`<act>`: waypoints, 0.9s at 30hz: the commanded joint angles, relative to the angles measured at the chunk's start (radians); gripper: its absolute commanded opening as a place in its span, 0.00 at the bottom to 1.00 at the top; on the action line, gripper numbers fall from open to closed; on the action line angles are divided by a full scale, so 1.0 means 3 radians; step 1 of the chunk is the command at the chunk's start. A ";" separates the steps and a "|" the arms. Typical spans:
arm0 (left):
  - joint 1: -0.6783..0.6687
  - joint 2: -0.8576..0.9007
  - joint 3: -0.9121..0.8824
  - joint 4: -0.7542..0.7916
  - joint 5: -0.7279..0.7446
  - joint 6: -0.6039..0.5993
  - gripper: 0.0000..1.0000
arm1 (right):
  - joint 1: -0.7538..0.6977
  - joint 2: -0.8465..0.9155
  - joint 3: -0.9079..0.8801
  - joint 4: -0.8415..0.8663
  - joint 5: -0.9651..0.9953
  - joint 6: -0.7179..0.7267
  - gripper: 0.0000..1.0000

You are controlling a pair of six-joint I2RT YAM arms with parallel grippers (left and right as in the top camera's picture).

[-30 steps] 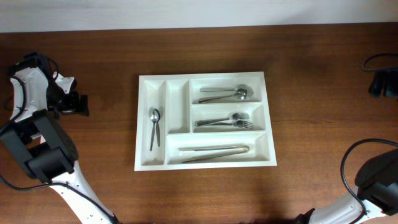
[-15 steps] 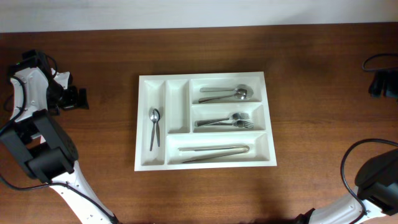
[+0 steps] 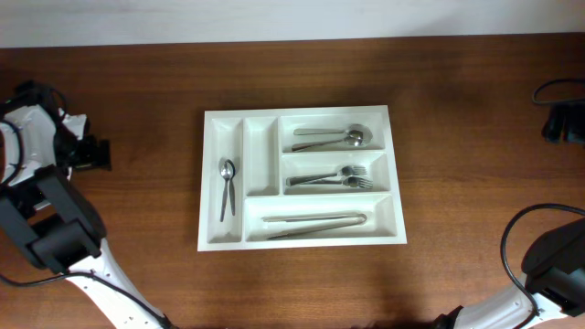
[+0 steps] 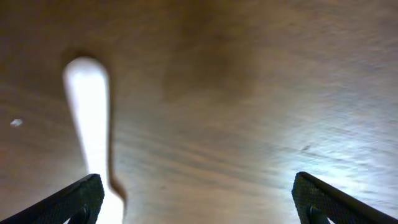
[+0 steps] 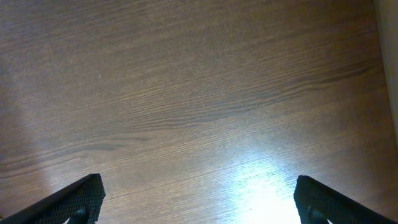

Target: Pack container

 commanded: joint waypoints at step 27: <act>0.0365 -0.0057 -0.0045 0.0132 -0.0050 0.0796 0.99 | -0.0022 -0.0005 0.0001 -0.0001 0.0005 0.0024 0.99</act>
